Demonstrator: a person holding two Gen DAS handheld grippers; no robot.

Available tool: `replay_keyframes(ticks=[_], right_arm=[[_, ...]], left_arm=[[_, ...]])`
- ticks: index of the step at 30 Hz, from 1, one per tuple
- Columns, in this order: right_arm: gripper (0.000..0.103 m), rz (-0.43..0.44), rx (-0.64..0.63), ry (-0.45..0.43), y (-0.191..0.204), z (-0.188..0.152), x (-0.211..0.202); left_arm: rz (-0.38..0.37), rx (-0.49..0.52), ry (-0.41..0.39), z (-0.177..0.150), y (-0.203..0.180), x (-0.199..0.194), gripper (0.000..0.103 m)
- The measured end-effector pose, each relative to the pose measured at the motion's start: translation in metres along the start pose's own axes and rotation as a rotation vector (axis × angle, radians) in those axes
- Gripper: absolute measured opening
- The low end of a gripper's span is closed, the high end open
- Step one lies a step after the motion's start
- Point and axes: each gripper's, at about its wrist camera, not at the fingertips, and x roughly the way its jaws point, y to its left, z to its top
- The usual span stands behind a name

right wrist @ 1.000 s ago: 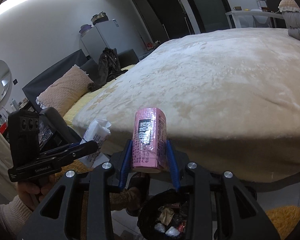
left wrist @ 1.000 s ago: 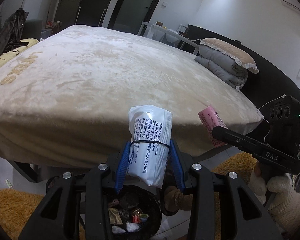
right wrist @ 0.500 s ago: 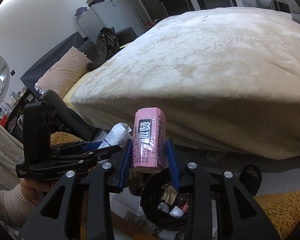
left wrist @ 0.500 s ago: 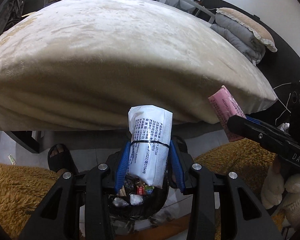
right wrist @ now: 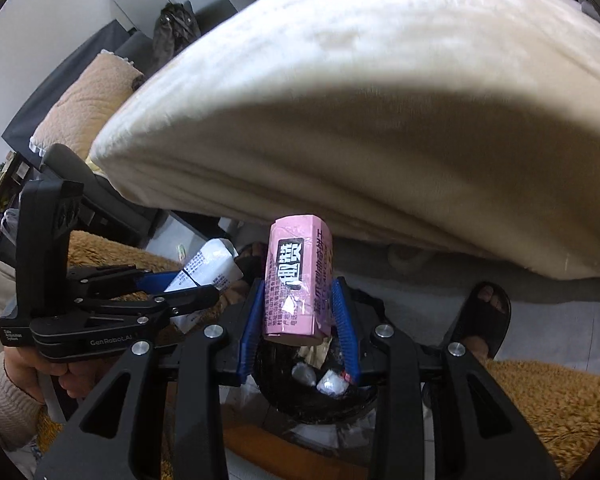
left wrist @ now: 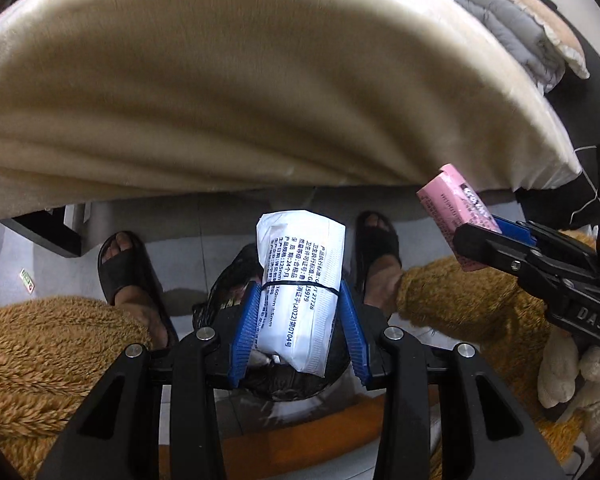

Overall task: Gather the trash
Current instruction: 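Carry the pink box and white packet with both tools over the bin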

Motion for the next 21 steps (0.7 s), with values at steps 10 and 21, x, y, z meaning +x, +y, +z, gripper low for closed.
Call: replay_keyframes(ticks=[10,21], right_arm=[[0.035,-0.054,0.024,0.171,-0.010,-0.006,0.040],[0.035,-0.065,0.070,0.296,-0.021,-0.017,0.070]], left_arm=[[-0.013,-0.025,0.134,-0.008,0.014,0.029,0.039],[-0.016,-0.033,0.205,-0.012,0.019,0.046,0.039]])
